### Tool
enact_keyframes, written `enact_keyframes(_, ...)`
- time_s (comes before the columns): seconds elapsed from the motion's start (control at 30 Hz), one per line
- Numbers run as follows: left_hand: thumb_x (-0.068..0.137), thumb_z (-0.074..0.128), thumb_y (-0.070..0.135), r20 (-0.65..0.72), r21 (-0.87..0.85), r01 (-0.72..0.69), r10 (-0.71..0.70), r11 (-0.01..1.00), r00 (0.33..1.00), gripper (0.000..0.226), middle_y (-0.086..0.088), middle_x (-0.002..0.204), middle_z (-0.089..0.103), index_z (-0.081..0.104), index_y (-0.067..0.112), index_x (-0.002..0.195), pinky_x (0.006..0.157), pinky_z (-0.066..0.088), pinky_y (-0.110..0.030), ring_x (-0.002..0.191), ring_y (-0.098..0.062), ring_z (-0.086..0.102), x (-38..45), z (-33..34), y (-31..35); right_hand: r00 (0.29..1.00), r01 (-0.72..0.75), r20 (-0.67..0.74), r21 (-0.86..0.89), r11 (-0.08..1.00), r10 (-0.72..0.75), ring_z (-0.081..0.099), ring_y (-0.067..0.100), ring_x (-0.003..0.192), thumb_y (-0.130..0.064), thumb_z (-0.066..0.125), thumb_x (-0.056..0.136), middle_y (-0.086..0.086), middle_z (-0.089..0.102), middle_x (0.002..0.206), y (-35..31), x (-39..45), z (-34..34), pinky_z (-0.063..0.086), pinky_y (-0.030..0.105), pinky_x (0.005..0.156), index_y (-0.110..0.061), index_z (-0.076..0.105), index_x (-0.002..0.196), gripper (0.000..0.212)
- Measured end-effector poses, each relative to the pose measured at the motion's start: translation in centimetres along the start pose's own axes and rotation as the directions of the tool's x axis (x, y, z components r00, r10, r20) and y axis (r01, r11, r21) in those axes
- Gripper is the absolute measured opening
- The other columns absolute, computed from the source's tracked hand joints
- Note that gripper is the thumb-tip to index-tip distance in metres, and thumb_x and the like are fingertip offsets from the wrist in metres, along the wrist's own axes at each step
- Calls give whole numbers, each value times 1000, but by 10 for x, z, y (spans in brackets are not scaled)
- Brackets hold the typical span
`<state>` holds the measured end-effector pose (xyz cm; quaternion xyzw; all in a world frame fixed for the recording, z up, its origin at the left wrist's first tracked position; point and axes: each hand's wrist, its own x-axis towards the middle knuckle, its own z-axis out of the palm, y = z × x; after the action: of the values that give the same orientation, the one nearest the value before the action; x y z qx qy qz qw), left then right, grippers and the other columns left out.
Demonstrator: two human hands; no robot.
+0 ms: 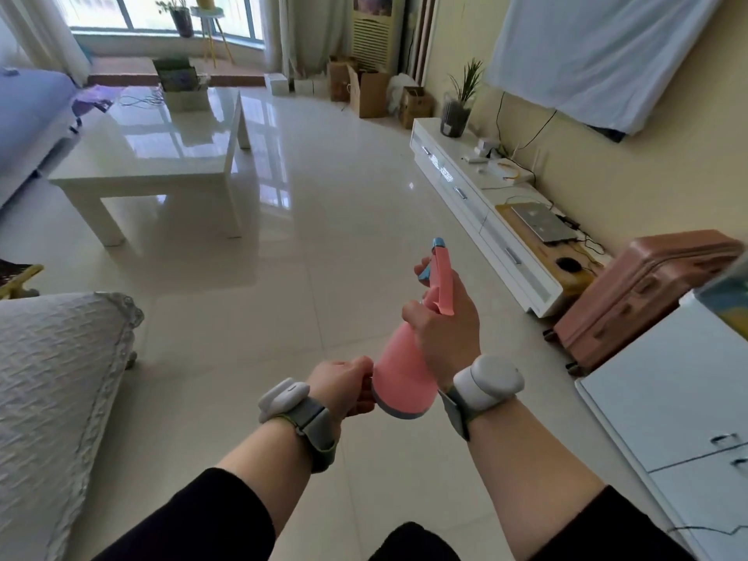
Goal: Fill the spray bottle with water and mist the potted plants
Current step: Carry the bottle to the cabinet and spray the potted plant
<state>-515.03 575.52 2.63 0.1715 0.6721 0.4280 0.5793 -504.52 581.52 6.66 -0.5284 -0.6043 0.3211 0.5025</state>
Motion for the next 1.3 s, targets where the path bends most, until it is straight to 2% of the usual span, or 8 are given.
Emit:
enact_keyframes(0.13, 89, 54, 7, 34, 5, 11, -11, 1000, 999, 11, -18, 80, 56, 62, 0, 86, 48, 47, -23, 62, -25, 50, 61, 12, 40, 999, -28, 26, 0, 1000, 28, 59, 0, 87, -18, 54, 62, -22, 57, 101, 16, 64, 24, 37, -3, 72, -28, 58, 109, 48)
enact_keyframes(0.27, 90, 57, 9, 29, 5, -7, 7, 1000, 1000, 13, -17, 79, 60, 65, 0, 86, 51, 51, -24, 60, -23, 54, 112, 30, 80, 982, -83, 180, 169, 982, 52, 57, 4, 102, -15, 61, 70, -9, 61, 120, 28, 128, 33, 48, 12, 81, -43, 51, 114, 53)
enact_keyframes(0.33, 90, 57, 9, 26, -20, -13, 14, 1000, 1000, 13, -16, 78, 60, 64, -1, 87, 49, 51, -23, 58, -23, 54, 139, 41, 106, 982, -90, 178, 164, 982, 61, 57, 4, 101, -13, 62, 72, -8, 61, 121, 36, 168, 38, 47, 11, 78, -45, 51, 114, 53)
enact_keyframes(0.5, 91, 57, 10, 35, -28, -13, 14, 1000, 999, 15, -15, 76, 59, 64, 1, 81, 54, 50, -25, 59, -22, 54, 198, 70, 159, 999, 39, 38, -29, 999, -38, 53, -17, 83, -11, 56, 67, -25, 55, 93, 51, 253, 65, 38, 0, 70, -28, 56, 106, 42)
enact_keyframes(0.67, 91, 57, 11, 31, -13, -2, 2, 1000, 1000, 16, -15, 77, 63, 66, -1, 85, 57, 52, -27, 60, -22, 57, 260, 90, 205, 977, -106, 195, 119, 987, 82, 56, 3, 106, -12, 61, 70, -9, 60, 123, 61, 326, 79, 49, 24, 89, -47, 51, 115, 58)
enact_keyframes(0.77, 91, 57, 11, 41, -19, 4, -3, 1000, 999, 17, -16, 78, 62, 66, -2, 89, 57, 52, -27, 60, -23, 57, 304, 96, 236, 981, -126, 163, 124, 984, 105, 58, 9, 104, -14, 61, 68, -5, 61, 121, 71, 374, 100, 50, 30, 89, -47, 51, 111, 56)
enact_keyframes(1.2, 94, 53, 17, 145, 104, -12, -3, 995, 989, 28, -20, 85, 66, 65, -7, 100, 58, 54, -29, 65, -26, 60, 482, 105, 387, 996, -80, 50, 123, 989, 74, 57, 9, 106, -15, 60, 67, -7, 60, 122, 92, 569, 200, 49, 29, 89, -53, 48, 106, 56)
enact_keyframes(1.3, 93, 52, 16, 155, 90, 13, -27, 996, 988, 30, -22, 87, 66, 64, -9, 105, 57, 57, -29, 66, -28, 62, 523, 111, 414, 999, -49, -9, 38, 998, 50, 56, -9, 93, -13, 60, 68, -12, 61, 107, 100, 609, 223, 47, 12, 83, -45, 49, 107, 52)
